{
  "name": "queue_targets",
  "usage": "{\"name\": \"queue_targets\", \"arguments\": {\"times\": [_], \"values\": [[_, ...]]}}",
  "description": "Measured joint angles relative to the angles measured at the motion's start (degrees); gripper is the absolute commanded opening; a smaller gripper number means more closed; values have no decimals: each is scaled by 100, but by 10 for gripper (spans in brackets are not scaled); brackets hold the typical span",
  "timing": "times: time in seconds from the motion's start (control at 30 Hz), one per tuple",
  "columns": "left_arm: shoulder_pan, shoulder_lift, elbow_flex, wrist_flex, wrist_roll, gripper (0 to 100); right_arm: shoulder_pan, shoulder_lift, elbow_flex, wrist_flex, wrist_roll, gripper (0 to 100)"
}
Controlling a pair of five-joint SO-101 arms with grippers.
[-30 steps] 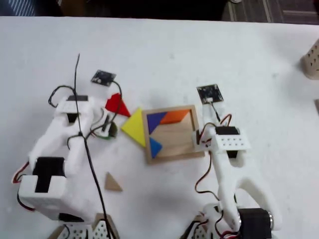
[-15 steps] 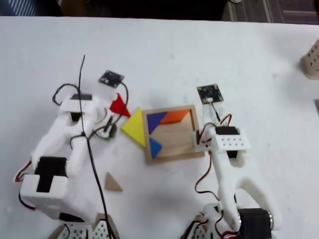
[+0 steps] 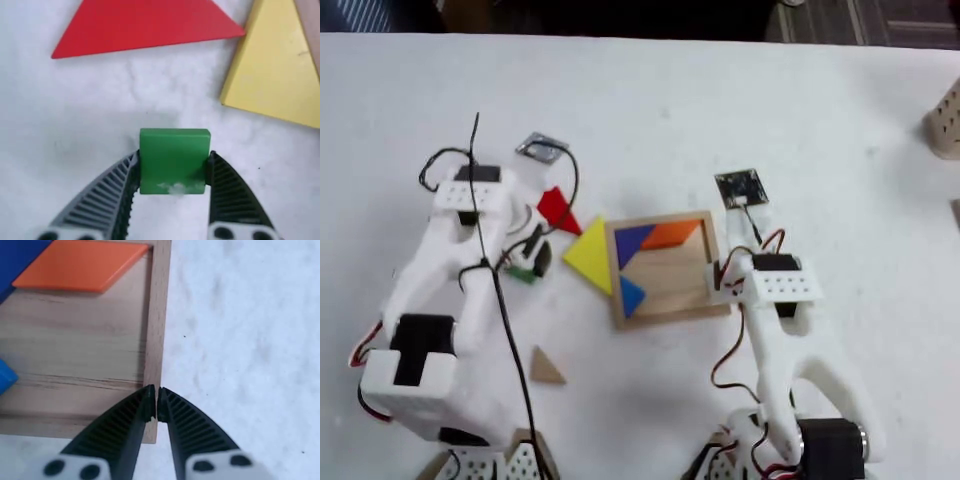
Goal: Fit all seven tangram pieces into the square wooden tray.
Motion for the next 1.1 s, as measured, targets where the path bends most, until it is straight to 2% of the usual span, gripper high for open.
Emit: {"name": "queue_targets", "arguments": {"times": [0.2, 0.33, 0.57, 0.73, 0.87, 0.97, 1.1], "values": [[26, 0, -9, 26, 105, 87, 0, 0, 0, 0, 0, 18], [369, 9, -229, 97, 378, 88, 0, 0, 0, 0, 0, 18], [1002, 0, -1248, 967, 976, 92, 0, 0, 0, 0, 0, 18], [967, 0, -1424, 1055, 1116, 207, -9, 0, 0, 0, 0, 18], [501, 0, -1424, 1064, 1890, 307, -18, 0, 0, 0, 0, 18], [237, 0, -1160, 1064, 2734, 314, -18, 0, 0, 0, 0, 18], [220, 0, -589, 932, 3684, 313, -18, 0, 0, 0, 0, 18]]}}
